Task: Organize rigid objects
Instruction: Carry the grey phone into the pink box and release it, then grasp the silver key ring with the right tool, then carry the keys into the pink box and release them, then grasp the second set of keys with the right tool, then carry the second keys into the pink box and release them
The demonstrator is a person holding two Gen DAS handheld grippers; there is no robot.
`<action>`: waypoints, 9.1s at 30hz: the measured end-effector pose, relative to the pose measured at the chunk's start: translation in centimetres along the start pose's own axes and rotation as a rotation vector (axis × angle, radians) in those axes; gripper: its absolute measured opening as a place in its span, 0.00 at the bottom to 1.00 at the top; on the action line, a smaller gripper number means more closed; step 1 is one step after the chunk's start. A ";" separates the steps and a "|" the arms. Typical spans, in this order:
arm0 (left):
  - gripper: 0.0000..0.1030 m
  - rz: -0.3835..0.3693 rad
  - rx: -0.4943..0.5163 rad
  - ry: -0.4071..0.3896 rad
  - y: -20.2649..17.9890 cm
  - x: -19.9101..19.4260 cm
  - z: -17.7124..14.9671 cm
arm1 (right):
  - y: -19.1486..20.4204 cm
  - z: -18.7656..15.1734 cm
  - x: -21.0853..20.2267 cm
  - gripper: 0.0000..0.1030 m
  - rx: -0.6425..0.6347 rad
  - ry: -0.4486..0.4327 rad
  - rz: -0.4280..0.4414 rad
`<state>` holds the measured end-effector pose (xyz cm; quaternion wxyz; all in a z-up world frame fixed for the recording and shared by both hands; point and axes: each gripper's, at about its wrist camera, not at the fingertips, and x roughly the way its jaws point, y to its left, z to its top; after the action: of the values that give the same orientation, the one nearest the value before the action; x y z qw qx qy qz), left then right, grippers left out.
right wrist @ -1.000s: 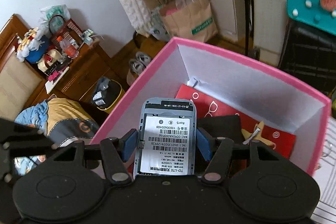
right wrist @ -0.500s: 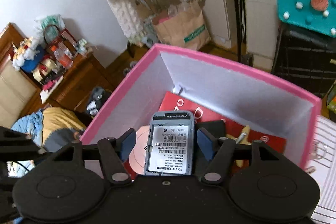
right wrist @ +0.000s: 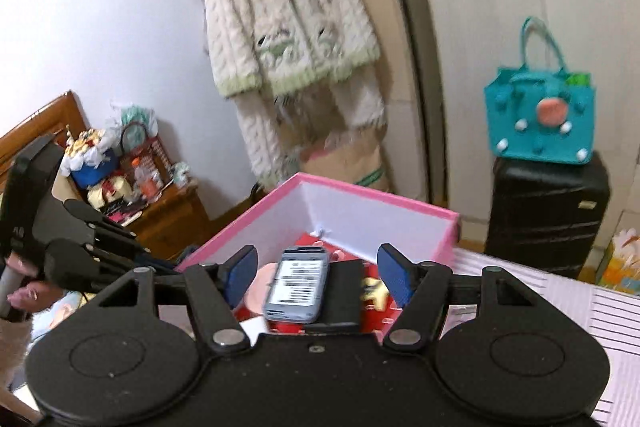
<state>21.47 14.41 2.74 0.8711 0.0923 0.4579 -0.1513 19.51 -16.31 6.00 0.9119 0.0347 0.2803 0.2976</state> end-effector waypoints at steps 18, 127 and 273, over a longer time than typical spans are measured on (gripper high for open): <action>0.07 0.021 -0.059 -0.038 -0.2 -0.1 -0.6 | -7.0 -9.5 2.1 0.75 0.014 -0.026 -0.364; 0.08 0.018 0.025 0.064 -0.9 0.0 -0.5 | -2.1 -1.0 -1.5 0.05 0.052 -0.042 -0.183; 0.09 -0.051 -0.112 -0.013 0.6 0.0 -1.8 | 1.1 -0.2 7.4 0.05 0.065 0.036 -0.080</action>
<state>20.36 15.54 1.75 0.8737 0.0306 0.4623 -0.1480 23.74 -11.29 2.45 0.9163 0.0479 0.3073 0.2522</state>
